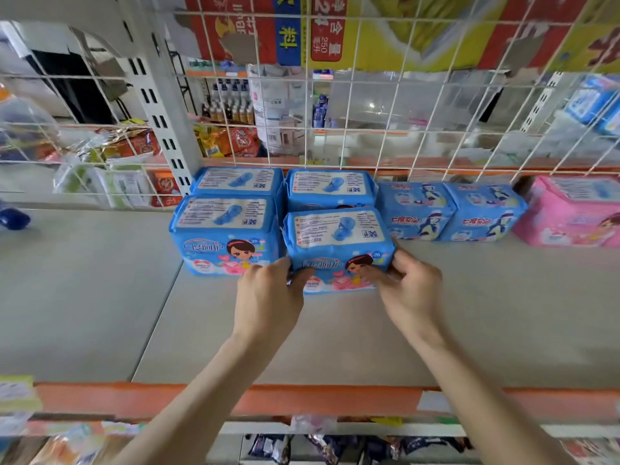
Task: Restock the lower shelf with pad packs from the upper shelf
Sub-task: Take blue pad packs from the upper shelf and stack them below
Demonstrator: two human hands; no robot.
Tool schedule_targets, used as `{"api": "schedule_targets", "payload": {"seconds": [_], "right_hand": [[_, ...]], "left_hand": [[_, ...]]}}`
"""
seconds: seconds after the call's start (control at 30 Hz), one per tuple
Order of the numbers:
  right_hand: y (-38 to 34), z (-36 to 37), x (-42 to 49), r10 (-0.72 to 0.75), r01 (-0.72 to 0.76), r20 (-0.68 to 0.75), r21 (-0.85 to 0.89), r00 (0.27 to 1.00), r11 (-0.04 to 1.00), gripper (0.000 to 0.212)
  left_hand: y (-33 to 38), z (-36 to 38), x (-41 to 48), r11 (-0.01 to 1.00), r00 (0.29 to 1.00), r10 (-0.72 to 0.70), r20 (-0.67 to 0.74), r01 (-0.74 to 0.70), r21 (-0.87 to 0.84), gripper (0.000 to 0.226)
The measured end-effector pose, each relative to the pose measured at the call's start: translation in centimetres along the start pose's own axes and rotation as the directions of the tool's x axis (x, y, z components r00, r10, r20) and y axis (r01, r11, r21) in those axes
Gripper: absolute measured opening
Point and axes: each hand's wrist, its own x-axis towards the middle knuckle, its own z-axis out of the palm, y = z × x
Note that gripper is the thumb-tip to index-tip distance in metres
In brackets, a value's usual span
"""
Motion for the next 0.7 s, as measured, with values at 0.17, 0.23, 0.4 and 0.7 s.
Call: {"api": "schedule_targets", "payload": {"seconds": [0.17, 0.23, 0.4, 0.7], "right_hand": [[-1.1, 0.0, 0.2, -0.055, 0.059, 0.056, -0.065, 0.997, 0.996, 0.045], [-1.5, 0.1, 0.3, -0.087, 0.092, 0.043, -0.115, 0.995, 0.989, 0.046], [-1.0, 1.5, 0.3, 0.007, -0.006, 0.013, -0.096, 1.0, 0.995, 0.037], [0.6, 2.7, 1.1, 0.016, -0.021, -0.026, -0.19, 1.0, 0.982, 0.035]], "left_hand": [[-1.2, 0.3, 0.6, 0.999, 0.998, -0.037, 0.059, 0.035, 0.03, 0.03], [-1.3, 0.4, 1.1, 1.0, 0.997, -0.017, 0.074, 0.015, 0.027, 0.03], [-2.2, 1.1, 1.9, 0.994, 0.991, -0.103, 0.089, 0.1, 0.031, 0.032], [-0.9, 0.5, 3.0, 0.968, 0.944, -0.245, 0.222, 0.251, 0.002, 0.02]]}}
